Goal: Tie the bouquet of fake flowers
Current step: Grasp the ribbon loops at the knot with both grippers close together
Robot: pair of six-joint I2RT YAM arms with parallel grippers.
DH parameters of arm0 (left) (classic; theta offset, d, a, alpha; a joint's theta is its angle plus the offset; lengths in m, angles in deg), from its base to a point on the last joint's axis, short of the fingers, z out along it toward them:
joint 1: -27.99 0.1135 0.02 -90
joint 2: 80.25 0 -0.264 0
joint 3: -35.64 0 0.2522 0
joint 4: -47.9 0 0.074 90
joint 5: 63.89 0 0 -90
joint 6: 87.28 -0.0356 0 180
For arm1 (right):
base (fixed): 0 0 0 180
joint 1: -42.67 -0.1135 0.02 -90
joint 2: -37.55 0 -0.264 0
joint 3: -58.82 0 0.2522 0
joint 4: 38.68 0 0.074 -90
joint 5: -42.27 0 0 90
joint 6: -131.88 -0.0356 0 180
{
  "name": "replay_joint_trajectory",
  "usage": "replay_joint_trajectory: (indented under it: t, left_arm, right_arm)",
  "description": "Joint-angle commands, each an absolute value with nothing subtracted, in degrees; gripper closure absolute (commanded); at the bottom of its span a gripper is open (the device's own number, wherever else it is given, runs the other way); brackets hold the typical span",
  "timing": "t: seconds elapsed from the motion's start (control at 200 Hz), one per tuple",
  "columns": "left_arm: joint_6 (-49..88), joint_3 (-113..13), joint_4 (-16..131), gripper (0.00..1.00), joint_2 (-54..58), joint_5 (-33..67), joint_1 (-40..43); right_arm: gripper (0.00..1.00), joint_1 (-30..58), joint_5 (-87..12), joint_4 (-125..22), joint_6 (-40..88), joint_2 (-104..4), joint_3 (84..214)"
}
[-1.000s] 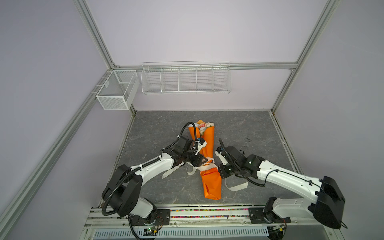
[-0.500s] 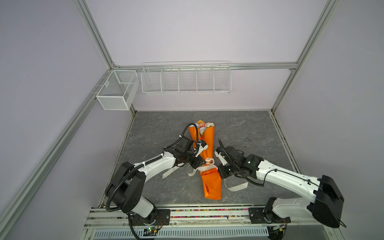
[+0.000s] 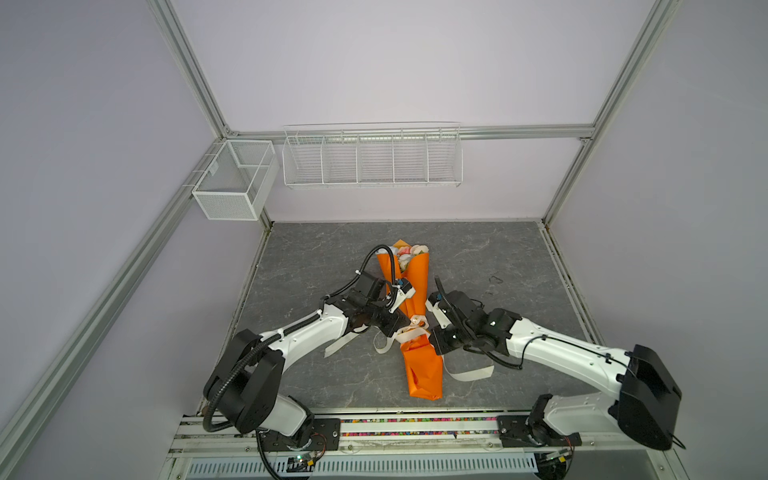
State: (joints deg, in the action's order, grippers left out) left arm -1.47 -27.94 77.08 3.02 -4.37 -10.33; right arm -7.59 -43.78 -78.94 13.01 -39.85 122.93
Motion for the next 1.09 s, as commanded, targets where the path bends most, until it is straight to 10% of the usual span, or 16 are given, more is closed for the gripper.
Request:
replay_joint_trajectory:
  t: [0.0,0.64,1.09]
  left_arm:
    - [-0.5,-26.2,74.5,1.0,-0.4,-6.1,-10.6]
    - [0.4,-24.4,75.3,1.0,-2.6,-11.2,-10.6]
    - [1.8,-22.6,73.9,1.0,-3.4,-13.1,-10.6]
  right_arm:
    - [0.92,-6.7,-41.9,-76.3,11.2,-41.6,122.1]
    - [0.91,-4.9,-40.9,-60.3,5.7,-45.7,120.0]
    - [0.52,-4.2,-42.6,-70.8,10.1,-33.9,117.9]
